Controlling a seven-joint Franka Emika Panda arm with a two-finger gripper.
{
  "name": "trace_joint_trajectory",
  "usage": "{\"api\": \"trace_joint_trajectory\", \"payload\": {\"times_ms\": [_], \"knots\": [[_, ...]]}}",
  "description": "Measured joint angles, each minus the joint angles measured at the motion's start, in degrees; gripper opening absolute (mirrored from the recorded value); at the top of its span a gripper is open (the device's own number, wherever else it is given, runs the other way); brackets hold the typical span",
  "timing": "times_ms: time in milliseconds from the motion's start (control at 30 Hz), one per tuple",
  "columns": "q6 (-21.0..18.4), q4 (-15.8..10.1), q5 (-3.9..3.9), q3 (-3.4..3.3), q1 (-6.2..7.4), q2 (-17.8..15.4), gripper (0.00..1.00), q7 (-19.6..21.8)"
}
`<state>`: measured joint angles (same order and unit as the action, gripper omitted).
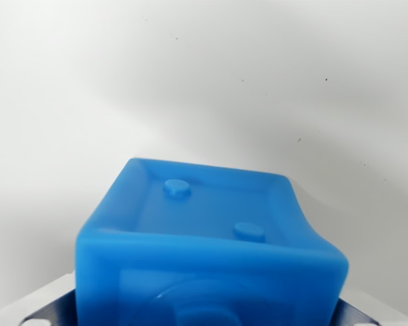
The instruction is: Stack cube
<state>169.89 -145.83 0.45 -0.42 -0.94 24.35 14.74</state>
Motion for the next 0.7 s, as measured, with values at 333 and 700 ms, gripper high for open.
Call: {"api": "trace_joint_trajectory", "payload": {"times_ms": [333, 700], "knots": [[-0.21, -0.05, 0.00, 0.00, 0.00, -0.31, 0.00, 0.00], [-1.90, -0.75, 0.00, 0.00, 0.00, -2.85, 0.00, 0.00]]}}
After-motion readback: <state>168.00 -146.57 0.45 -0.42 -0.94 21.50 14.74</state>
